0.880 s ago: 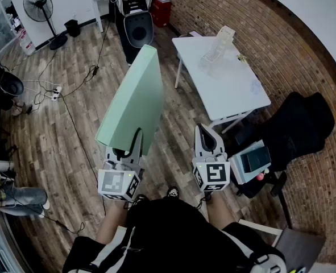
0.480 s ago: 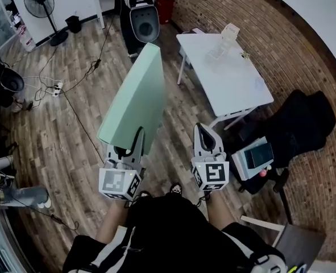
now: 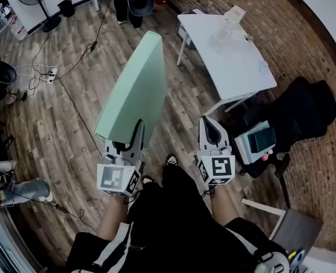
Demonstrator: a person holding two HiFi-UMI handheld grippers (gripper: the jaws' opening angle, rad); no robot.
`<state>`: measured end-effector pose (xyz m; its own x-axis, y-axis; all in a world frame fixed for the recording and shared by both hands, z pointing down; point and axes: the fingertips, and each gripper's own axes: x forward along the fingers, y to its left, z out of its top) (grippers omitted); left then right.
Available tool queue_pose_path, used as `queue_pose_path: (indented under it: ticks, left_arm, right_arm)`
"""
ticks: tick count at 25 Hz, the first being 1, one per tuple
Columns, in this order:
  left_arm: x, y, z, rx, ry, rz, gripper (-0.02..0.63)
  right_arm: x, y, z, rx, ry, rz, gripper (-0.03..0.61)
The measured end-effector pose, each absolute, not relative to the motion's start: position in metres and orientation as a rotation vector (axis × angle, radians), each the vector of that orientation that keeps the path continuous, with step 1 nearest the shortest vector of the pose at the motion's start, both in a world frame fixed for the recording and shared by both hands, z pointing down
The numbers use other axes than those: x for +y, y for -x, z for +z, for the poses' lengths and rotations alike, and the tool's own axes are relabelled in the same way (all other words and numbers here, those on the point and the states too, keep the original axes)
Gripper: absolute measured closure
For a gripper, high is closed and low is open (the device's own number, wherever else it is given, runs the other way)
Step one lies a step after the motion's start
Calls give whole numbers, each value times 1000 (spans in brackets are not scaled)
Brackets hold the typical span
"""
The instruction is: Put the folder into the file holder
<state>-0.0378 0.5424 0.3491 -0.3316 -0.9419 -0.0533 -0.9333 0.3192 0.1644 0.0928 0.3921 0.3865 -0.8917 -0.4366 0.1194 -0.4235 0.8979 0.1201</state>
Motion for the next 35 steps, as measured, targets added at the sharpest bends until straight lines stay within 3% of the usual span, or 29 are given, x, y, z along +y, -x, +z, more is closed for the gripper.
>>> queue_pose_path:
  ticks: [15,35]
  left_arm:
    - [424,99,336,-2547,-1793,-257,482]
    - [247,96,350,-2344,-1940,-150,482]
  right_arm:
    - [274,-15,378,-2954,-591,-119,571]
    - [128,-26,408,-2887,-768,35,571]
